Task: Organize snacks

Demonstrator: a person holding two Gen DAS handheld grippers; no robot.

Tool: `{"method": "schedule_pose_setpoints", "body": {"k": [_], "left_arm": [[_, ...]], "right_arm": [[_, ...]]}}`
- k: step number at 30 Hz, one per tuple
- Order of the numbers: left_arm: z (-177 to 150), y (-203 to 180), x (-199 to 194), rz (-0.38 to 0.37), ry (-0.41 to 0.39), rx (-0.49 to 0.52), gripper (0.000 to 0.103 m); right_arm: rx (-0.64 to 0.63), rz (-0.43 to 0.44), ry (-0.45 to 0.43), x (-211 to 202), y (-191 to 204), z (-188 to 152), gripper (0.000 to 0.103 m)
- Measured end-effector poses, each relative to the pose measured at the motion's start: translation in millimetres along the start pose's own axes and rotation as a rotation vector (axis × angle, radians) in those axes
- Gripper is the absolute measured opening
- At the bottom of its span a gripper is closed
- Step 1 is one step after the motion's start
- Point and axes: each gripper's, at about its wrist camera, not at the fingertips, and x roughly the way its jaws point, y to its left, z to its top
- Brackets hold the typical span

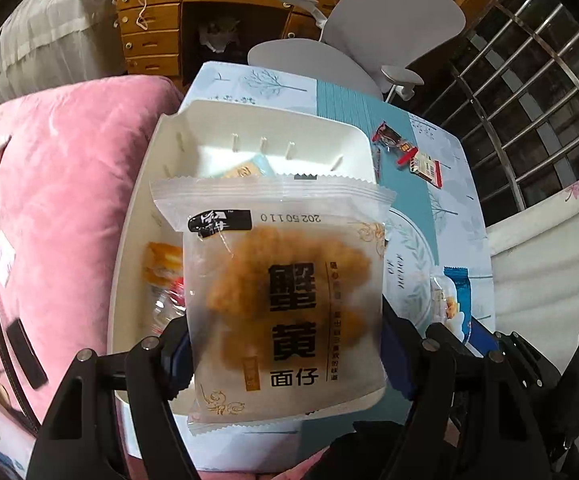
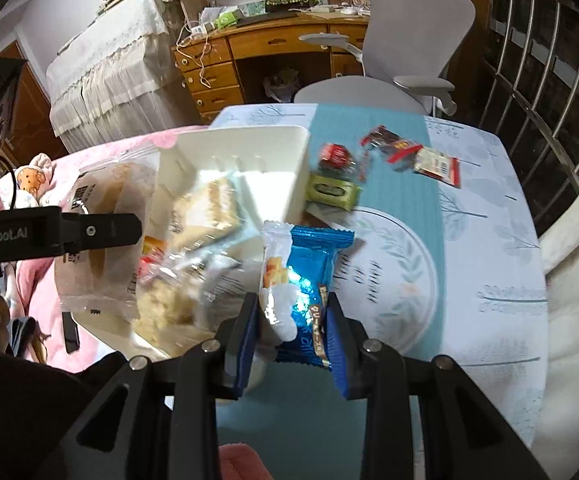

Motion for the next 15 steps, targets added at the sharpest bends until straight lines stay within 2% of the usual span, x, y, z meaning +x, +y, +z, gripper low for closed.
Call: {"method": "schedule_pose_setpoints", "body": {"k": [6,8,9,11,12,13,15], "left_arm": [[0.8,29.2,-5.2,-0.002,0.0,0.037,0.074],[-0.2,36.5,-6.9,0.0,-0.003,0.039,0.076],[-0.7,39.5,-7.2,0.002,-0.005,0.04,0.08],[-2.0,45.7,-8.4,0.01,-0.003,0.041,0.082],[-2.5,47.9,-8.3,0.008,0.0,0.042,0.085],[-3.3,49.6,-8.4,0.012,0.003,0.045,0.089],[-4.1,49.8,-8.5,0.011,0.006,0.051,0.09]], "right_arm": [[0.013,0.027,-0.035,11.9,37.2,1.3,0.032],[0.015,0.042,-0.037,16.7,46.6,0.6,0.032],[0.017,0.051,-0.036,19.6,50.8,-0.3,0.032],[0.031,0.063,-0.017,27.3,56.5,-0.2,0.039],[0.04,0.063,0.0,31.9,57.2,-0.1,0.054],[0.055,0.067,0.018,35.9,58.5,-1.2,0.061],[0.068,0.086,0.019,36.0,59.7,-3.2,0.061]]}}
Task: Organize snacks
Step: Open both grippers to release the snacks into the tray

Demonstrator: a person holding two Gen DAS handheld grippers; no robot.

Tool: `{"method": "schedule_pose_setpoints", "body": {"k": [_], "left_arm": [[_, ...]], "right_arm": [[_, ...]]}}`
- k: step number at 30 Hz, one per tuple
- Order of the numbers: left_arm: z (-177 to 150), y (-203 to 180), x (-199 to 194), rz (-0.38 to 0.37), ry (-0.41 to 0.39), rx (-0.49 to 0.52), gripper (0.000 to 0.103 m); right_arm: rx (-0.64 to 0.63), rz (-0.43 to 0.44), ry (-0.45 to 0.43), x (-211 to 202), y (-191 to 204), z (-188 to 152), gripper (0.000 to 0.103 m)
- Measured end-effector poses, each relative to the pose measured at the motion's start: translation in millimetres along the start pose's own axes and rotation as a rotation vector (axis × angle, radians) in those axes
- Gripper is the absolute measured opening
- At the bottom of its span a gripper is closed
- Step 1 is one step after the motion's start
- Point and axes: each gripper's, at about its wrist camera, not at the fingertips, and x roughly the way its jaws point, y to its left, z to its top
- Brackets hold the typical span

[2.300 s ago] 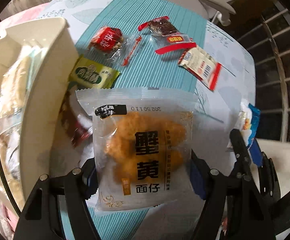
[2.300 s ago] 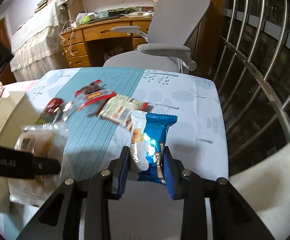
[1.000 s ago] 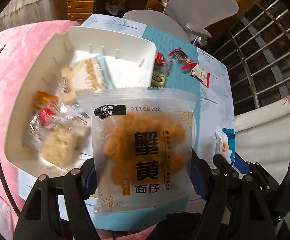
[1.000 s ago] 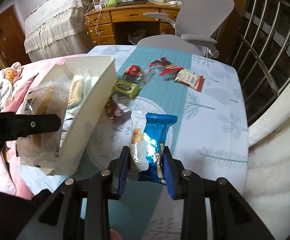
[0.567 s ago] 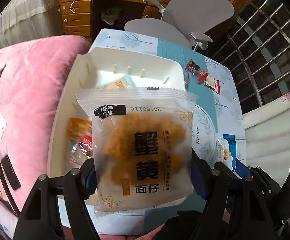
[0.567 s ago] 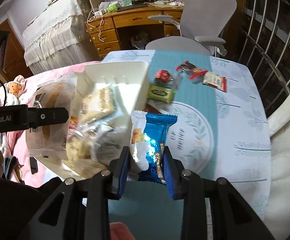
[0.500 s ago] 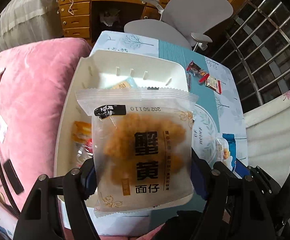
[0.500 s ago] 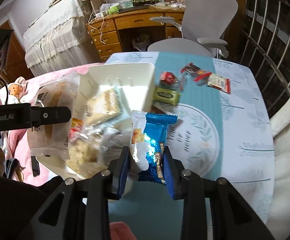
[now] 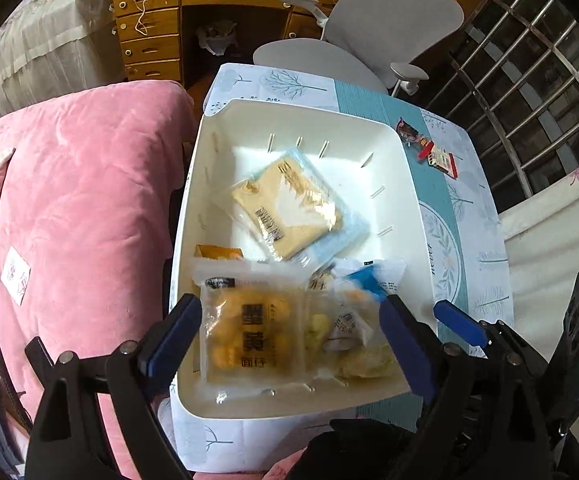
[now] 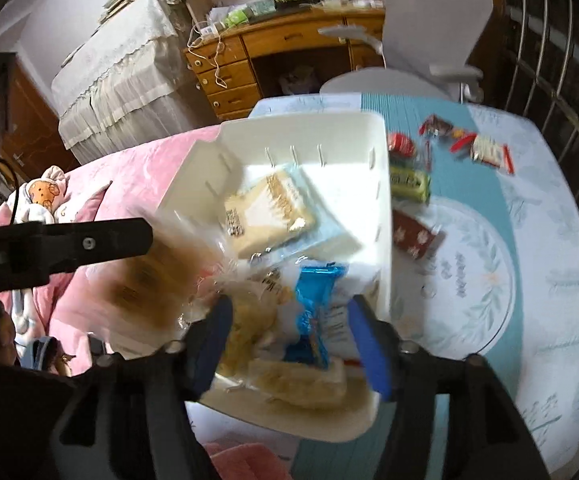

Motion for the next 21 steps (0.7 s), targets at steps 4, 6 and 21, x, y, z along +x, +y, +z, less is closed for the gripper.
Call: {"method": "schedule_pose_setpoints", "body": {"k": [4,6,21], "left_arm": [[-1.3,-5.1,3.6,-0.012,0.015,0.007,0.09],[-2.7,-9.6,5.7,-0.023,0.022,0.016,0.09],[-15.5,-80.0,37.1,-0.116,0.153,0.029,0.09]], "right_arm": [[-0.005,-0.022,-0.003,-4.6,0.4,-2.3,0.061],[0.004,-0.032,0.0,-7.5,-3.6,-4.4,0.061],[0.096,-0.139,0.09,-32.7,-64.1,-31.5,0.061]]}}
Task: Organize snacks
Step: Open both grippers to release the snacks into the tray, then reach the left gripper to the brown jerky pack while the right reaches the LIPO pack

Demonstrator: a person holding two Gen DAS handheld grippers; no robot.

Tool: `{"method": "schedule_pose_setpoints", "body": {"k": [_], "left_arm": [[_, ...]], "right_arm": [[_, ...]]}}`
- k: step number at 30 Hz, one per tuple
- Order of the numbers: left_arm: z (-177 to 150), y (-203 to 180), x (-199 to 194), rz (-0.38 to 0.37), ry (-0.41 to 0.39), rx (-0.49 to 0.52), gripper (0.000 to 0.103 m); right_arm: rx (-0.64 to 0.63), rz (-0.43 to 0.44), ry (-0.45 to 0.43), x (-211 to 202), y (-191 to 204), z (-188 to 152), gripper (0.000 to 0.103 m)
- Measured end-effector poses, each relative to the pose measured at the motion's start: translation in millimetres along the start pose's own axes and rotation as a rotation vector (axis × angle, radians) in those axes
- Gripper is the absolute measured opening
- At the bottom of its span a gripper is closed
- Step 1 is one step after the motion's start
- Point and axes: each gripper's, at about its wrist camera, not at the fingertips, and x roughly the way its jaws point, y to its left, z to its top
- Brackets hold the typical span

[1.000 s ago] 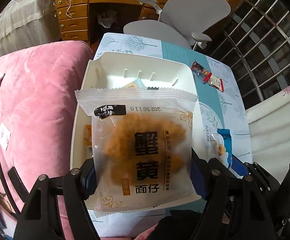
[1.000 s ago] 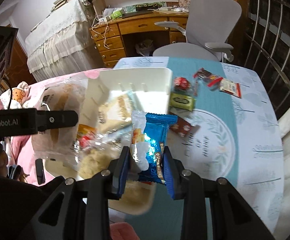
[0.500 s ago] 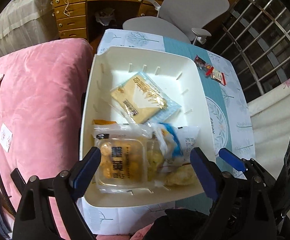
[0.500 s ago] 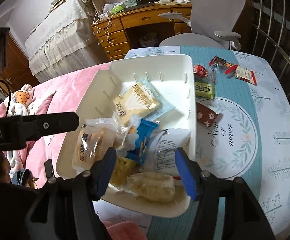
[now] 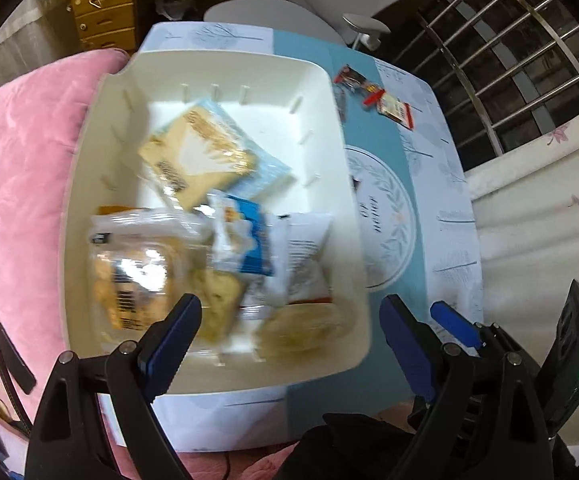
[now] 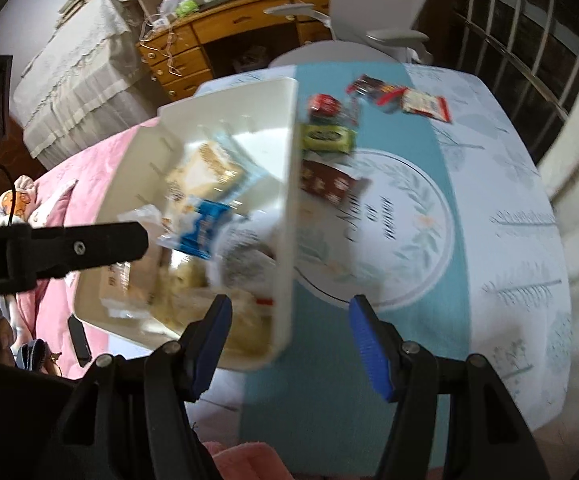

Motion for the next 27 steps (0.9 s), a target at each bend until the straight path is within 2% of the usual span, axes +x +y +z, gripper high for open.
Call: {"method": "schedule_pose_setpoints", "body": {"k": [7,12,17,19,27], "left_arm": [[10.3,-39.0,17.2,0.023,0.036,0.03,0.09],[32.2,-62.0,23.6,0.035,0.041,0.001,0.09],[71.2,-84.9,25.5,0.054,0.014,-0.024,0.09],[87.9,-91.3,26.6,0.061,0.008,-0.04,0.09],[154.9,-120.7,46.2,0.094,0.001,-0.083,0.09]], "right_arm": [[0.021,-0.025,0.027,5.9,-49.4,4.3,0.061],[-0.004,-0.057,0.014,15.6,-85.7,24.8,0.061],[-0.018,-0.087,-0.033,20.5,-119.2,54.2,0.062],[-0.008,-0.083,-0.052,24.5,-135.7,68.4,0.066],[0.024,-0.063,-0.106,47.4,-183.9,121.9,0.067]]}}
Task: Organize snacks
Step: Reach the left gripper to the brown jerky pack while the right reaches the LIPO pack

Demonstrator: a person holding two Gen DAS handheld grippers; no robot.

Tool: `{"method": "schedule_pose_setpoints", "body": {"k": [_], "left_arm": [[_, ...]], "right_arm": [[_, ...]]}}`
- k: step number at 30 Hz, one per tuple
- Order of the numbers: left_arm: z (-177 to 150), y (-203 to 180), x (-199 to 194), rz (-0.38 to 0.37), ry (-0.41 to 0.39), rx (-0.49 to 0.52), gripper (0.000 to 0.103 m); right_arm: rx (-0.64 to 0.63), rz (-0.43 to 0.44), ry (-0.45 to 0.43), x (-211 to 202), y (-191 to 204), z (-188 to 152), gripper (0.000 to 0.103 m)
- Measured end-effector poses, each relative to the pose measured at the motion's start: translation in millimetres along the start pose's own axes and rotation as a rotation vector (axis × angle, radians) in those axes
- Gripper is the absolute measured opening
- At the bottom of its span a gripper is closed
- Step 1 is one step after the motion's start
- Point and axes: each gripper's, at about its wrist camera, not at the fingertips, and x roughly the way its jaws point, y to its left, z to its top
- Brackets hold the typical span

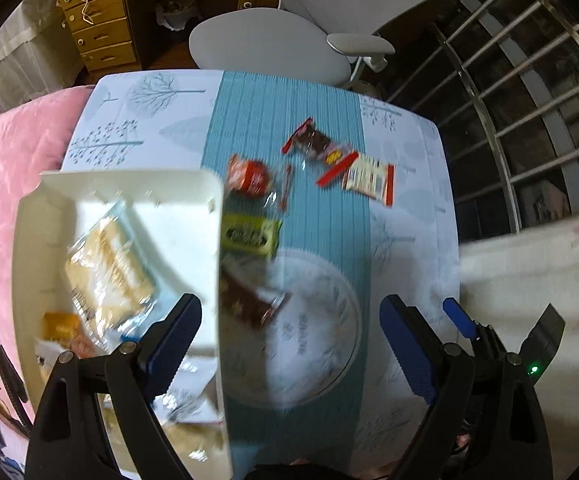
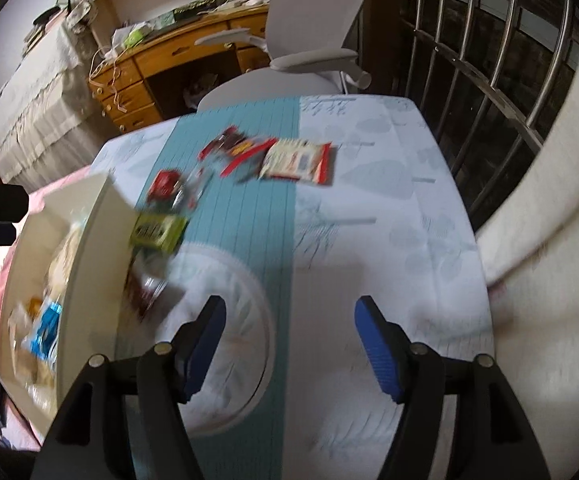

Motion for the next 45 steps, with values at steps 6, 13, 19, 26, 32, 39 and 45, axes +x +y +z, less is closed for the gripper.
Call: {"method": "schedule_pose_setpoints", "body": {"k": [6,13,19,26,32,39,45], "left_arm": [[41.5,-15.2,21.3,-0.03,0.004,-0.122,0.09],[87.0,-26.8,55.5,-0.006,0.017,-0.213,0.09],[121.9,-27.8,83.4,0.026,-0.008,-0.287,0.09],[143.5,-15.6,130.8,0.045,0.035,-0.377,0.09],[149.5,-13.0,166.1,0.079,0.069,-0.383,0.09],[156.7,-19.2,191.2,0.096,0.084,-0.364,0.09],[160.9,-24.3,209.5,0.114,0.118,-0.349,0.081]], "right_arm": [[0.015,0.025,-0.041,27.9,-19.1,38.4,0.067],[0.068,0.056,-0.103,62.2,-31.1,77.1,0.069],[0.134,0.077,-0.111,93.0,-37.6,89.9,0.075],[0.149,0.065,-0.102,121.8,-33.0,90.6,0.077],[0.075,0.043,-0.125,134.7,-19.0,93.9,0.078],[-0.005,0.022,-0.129,142.9,-6.2,95.4,0.078],[-0.064,0.012,-0.108,149.9,8.4,92.2,0.078]]}}
